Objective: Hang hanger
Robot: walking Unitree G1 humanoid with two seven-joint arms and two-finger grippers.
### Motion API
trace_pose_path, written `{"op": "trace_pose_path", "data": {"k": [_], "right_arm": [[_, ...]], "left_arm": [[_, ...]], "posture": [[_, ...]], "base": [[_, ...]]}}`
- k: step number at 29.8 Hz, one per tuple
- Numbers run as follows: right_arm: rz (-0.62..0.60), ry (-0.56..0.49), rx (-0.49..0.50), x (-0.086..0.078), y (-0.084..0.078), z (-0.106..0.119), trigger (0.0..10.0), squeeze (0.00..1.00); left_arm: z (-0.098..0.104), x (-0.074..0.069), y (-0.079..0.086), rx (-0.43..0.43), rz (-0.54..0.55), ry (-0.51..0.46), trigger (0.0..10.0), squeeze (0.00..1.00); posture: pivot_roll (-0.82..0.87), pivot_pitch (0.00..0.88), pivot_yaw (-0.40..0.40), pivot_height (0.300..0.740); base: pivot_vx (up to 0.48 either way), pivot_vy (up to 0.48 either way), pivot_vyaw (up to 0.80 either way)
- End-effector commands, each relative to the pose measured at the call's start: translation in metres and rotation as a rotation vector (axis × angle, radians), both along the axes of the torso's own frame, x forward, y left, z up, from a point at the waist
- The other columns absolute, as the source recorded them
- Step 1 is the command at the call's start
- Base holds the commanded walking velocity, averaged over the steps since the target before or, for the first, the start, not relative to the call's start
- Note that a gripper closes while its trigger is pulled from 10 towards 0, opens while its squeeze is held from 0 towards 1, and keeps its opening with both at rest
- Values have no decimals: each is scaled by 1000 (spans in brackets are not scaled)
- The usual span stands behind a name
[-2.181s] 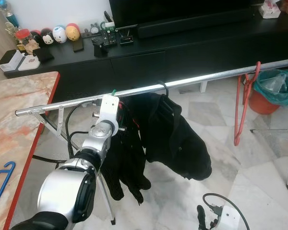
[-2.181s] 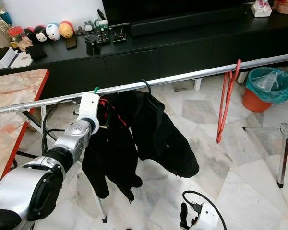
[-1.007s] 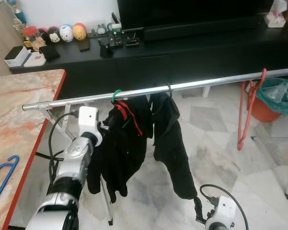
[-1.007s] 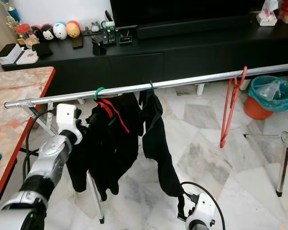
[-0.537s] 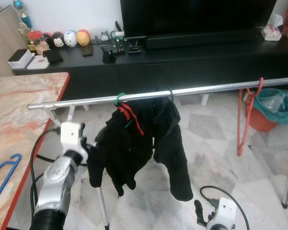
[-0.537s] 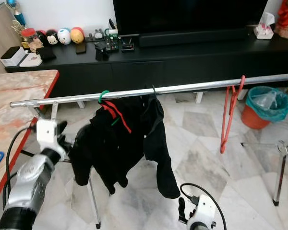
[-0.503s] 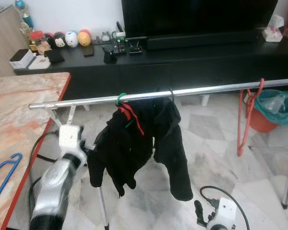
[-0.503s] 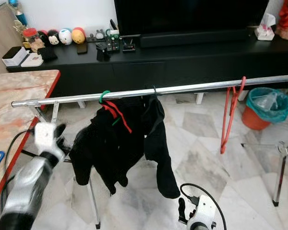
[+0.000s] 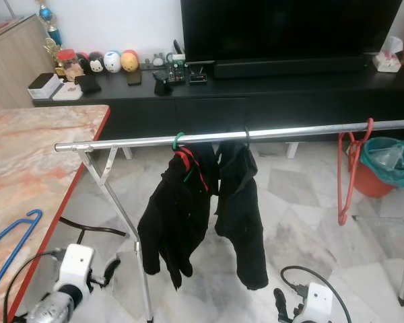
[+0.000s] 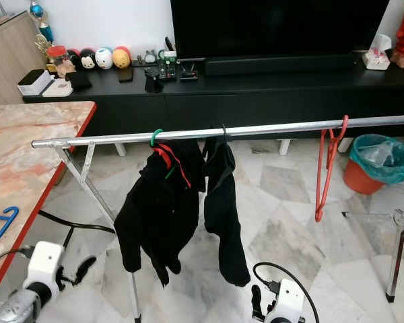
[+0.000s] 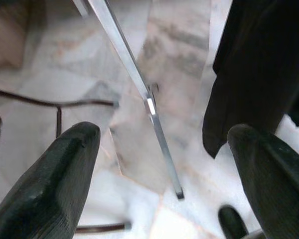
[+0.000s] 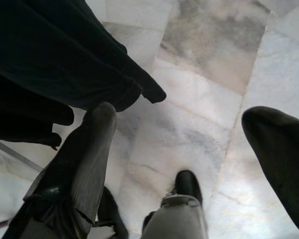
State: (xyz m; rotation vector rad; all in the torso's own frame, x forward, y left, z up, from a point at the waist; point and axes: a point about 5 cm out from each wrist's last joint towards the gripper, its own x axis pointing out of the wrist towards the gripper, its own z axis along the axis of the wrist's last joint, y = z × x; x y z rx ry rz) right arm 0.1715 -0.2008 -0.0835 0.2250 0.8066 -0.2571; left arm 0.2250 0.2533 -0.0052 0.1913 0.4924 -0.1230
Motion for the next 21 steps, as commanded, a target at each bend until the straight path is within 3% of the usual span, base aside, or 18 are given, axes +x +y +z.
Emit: {"op": "trace_pose_path", "data": {"k": [1, 6, 9, 15, 17, 21], "right_arm": [[33, 21, -11, -1, -1, -1, 10000, 0], [27, 34, -26, -4, -7, -1, 10000, 0], [27, 59, -44, -11, -14, -3, 10000, 0], [31, 76, -49, -15, -15, -5, 10000, 0], [20, 84, -36, -20, -15, -7, 10000, 0], [29, 92, -28, -22, -12, -8, 10000, 0]], "left_arm": [[-11, 6, -10, -62, 59, 58, 10000, 0], [-36, 0, -23, -78, 130, 220, 10000, 0], [-56, -19, -30, -77, 183, 354, 10000, 0], [-68, -34, -32, -71, 203, 432, 10000, 0], [-74, -46, -31, -69, 230, 476, 10000, 0], [-76, -49, -31, -56, 226, 486, 10000, 0]], "posture": [[17, 0, 19, 740], [2, 0, 13, 740], [-11, 0, 5, 740], [-19, 0, 10, 740], [-22, 0, 18, 740], [-14, 0, 18, 740]], "base": [[0, 0, 0], [0, 0, 0], [0, 0, 0], [0, 0, 0], [0, 0, 0], [0, 0, 0]]}}
